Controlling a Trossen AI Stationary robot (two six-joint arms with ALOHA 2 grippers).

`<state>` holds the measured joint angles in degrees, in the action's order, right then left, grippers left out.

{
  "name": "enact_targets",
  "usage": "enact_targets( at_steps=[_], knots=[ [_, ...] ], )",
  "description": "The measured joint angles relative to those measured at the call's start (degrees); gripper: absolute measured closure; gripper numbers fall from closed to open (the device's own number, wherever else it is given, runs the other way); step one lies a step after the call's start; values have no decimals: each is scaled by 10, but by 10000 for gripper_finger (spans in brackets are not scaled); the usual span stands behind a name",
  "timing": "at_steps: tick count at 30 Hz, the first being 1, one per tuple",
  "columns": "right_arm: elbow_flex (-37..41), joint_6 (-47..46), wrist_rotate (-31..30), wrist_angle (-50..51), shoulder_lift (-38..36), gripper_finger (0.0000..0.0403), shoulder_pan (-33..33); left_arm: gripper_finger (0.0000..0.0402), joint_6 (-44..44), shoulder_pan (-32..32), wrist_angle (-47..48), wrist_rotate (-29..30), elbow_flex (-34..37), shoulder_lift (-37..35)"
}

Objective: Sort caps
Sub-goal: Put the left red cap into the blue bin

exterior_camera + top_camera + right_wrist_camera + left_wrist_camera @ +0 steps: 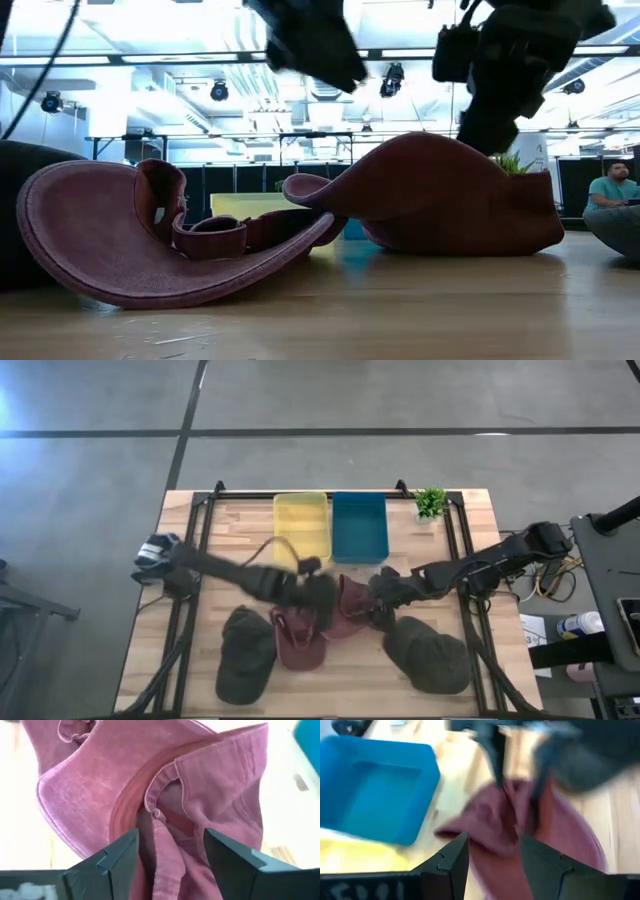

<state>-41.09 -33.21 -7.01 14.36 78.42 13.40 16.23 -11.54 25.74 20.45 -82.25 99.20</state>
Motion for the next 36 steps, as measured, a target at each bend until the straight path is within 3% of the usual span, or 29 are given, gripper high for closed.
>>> enact_targets(
  at_steps=[6, 12, 19, 24, 30, 36],
  knots=[
    [13, -101, -46, 27, 8, 184, 31, 236, -6, 68, -170, -22, 48, 19],
    [18, -161, -69, 22, 37, 184, 54, 236, 23, 55, -236, -89, 71, 73],
    [22, -175, -42, 17, 69, 184, 74, 236, 6, 37, -191, -77, 72, 146],
    [36, -212, -19, 15, 81, 184, 106, 236, 36, 37, -115, -16, 76, 143],
    [44, -251, -22, 10, 74, 184, 147, 236, 49, 37, -96, -14, 76, 141],
    [18, -190, -35, -7, 39, 184, 145, 236, 45, 20, -93, 0, 40, 119]
  ],
)
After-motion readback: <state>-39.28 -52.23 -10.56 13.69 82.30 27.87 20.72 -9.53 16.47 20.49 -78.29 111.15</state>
